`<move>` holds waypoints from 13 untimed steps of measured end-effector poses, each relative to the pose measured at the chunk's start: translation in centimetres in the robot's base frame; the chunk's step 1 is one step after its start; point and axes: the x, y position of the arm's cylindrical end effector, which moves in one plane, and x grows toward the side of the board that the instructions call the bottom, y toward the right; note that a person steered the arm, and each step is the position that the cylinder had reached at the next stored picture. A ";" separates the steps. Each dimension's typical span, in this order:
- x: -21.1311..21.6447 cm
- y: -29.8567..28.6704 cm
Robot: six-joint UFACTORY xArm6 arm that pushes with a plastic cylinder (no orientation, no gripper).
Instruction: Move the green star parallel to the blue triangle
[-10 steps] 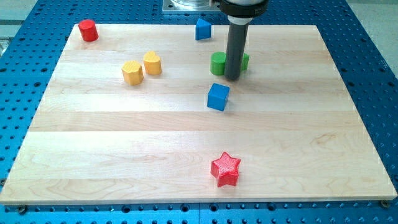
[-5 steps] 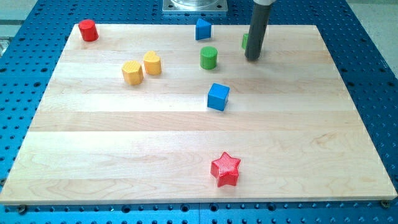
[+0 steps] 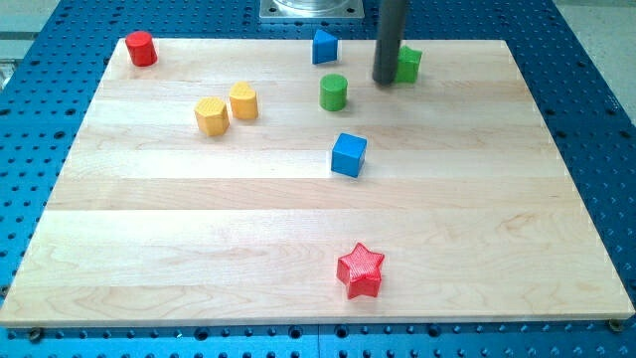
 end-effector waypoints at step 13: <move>9.3 -13.4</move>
